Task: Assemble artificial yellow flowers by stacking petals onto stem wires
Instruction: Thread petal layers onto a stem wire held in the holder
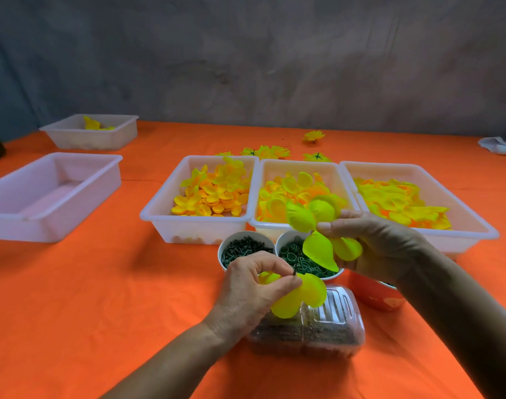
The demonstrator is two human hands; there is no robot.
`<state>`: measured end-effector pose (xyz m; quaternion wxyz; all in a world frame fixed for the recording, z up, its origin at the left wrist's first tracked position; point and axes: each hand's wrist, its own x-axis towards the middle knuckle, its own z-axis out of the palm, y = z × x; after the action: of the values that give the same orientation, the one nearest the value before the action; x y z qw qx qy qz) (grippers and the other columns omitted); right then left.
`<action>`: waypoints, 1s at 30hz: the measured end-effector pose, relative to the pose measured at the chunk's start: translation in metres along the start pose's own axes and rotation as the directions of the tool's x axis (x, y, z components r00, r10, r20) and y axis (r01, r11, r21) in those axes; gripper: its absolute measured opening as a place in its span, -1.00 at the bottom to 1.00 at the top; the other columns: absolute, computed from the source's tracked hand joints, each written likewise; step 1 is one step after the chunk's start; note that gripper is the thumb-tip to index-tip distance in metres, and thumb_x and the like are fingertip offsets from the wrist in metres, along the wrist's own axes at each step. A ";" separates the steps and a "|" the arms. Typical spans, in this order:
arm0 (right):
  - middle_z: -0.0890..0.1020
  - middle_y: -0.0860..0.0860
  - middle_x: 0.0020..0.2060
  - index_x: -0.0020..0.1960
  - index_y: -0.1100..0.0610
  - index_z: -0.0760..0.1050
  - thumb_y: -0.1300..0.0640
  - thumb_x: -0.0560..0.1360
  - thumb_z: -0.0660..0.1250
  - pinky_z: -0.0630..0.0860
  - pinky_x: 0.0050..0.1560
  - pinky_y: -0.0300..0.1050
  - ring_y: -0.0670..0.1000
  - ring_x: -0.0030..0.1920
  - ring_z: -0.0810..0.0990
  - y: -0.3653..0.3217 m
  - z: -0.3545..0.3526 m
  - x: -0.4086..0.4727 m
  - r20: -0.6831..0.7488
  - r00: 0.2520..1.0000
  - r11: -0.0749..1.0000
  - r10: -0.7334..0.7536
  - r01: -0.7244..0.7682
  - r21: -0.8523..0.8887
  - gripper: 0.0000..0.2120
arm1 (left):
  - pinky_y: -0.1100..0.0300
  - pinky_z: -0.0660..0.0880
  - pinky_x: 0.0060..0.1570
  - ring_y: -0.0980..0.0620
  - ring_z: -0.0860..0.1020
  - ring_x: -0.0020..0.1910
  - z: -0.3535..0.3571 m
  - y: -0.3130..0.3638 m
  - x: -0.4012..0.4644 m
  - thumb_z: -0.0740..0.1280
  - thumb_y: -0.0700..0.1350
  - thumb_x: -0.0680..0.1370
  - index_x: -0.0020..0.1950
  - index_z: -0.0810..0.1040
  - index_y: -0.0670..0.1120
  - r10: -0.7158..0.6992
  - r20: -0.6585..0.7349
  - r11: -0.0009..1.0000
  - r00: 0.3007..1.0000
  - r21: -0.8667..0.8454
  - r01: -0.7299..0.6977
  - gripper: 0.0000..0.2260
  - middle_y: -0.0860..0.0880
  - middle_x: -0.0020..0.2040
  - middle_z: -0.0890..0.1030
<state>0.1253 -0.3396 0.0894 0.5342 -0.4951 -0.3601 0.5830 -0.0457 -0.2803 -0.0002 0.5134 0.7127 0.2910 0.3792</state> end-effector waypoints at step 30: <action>0.65 0.31 -0.08 -0.05 0.32 0.59 0.26 0.00 0.48 0.54 0.03 0.14 0.21 -0.19 0.63 -0.003 0.026 -0.003 -0.138 0.988 0.929 0.073 -0.118 -0.351 -0.50 | -0.03 0.62 -0.15 -0.06 0.67 -0.11 0.001 0.007 -0.005 0.49 0.15 0.24 -0.07 0.68 -0.04 -0.048 0.048 0.992 0.998 -0.115 0.053 -0.63 -0.04 -0.15 0.71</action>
<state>0.1010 -0.3392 0.0989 0.4272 -0.6358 -0.4021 0.5016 -0.0475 -0.2867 0.0050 0.5697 0.6825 0.2747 0.3663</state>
